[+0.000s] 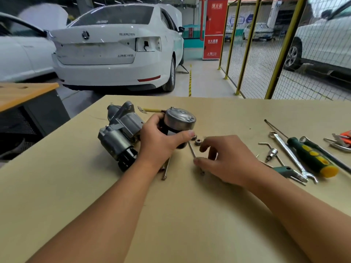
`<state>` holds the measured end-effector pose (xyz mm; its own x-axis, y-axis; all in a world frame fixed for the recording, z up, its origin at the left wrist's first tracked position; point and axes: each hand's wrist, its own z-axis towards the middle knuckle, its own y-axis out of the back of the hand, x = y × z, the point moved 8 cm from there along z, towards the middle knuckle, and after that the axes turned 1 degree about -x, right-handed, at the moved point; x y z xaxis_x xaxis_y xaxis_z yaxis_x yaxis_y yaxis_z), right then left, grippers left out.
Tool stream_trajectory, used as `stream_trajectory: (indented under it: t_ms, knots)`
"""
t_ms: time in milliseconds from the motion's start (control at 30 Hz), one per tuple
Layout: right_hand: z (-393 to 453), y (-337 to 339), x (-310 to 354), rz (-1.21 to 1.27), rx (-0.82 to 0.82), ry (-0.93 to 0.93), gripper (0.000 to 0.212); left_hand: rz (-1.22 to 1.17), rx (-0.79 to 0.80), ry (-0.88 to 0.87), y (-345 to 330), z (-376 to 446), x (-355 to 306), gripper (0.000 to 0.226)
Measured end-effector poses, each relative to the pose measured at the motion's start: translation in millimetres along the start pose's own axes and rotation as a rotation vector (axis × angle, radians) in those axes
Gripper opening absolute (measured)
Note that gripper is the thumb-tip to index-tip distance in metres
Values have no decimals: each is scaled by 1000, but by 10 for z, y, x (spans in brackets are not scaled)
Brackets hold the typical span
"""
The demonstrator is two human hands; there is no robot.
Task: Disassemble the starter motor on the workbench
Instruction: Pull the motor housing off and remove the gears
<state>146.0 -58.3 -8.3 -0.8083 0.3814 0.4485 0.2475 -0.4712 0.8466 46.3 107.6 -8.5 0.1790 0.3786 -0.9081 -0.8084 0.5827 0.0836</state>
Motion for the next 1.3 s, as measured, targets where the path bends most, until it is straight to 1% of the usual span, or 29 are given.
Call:
stream_trajectory:
  t_ms: [67,133,167,200,233,267,300,333,367,433,467,600,700,767,833,933,1000,1033,1100,1133,1300]
  knots:
    - [20,-23,-48,30,8,-38,28,-12,34,19,-25,-12,21,70]
    - [26,-28,-67,66,-20,-42,19,-11,91,4,-86,-38,-6,69]
    - [30,-2,-72,86,-72,-33,14,-11,121,-17,-130,-61,-39,69]
    - [30,59,-85,135,-161,-30,10,-6,143,-37,-176,-94,-79,69]
    - [20,155,-99,243,-268,-27,8,7,155,-55,-219,-130,-123,67]
    - [2,256,-107,419,-356,-16,9,28,163,-77,-258,-164,-175,65]
    - [-8,341,-105,621,-394,5,16,57,173,-104,-297,-201,-236,64]
    - [-8,391,-84,772,-371,39,27,90,185,-129,-331,-240,-302,64]
    - [-13,408,-32,823,-310,84,37,119,199,-148,-362,-282,-365,64]
    - [-37,383,99,708,-206,145,51,159,228,-185,-419,-361,-479,59]
    - [-55,372,122,628,-203,151,52,183,240,-212,-447,-393,-528,55]
    - [-97,441,93,498,-308,163,40,272,273,-280,-513,-462,-625,46]
    - [-102,462,92,364,-322,201,43,310,262,-272,-506,-462,-663,49]
    - [-83,476,95,374,-329,220,42,300,272,-228,-475,-422,-660,51]
    - [-67,578,48,464,-372,229,39,289,297,-200,-424,-380,-641,55]
    - [-23,807,-151,666,-462,154,30,297,283,-206,-346,-367,-644,62]
    - [12,804,-291,842,-446,56,27,276,260,-203,-352,-368,-637,64]
    - [34,734,-376,977,-415,-21,31,261,250,-201,-364,-370,-635,65]
    - [74,526,-528,1265,-308,-207,45,241,248,-213,-388,-381,-633,69]
    - [83,432,-576,1352,-249,-273,50,236,251,-220,-393,-384,-632,71]
    - [82,241,-664,1606,-49,-408,69,218,222,-191,-317,-335,-554,74]
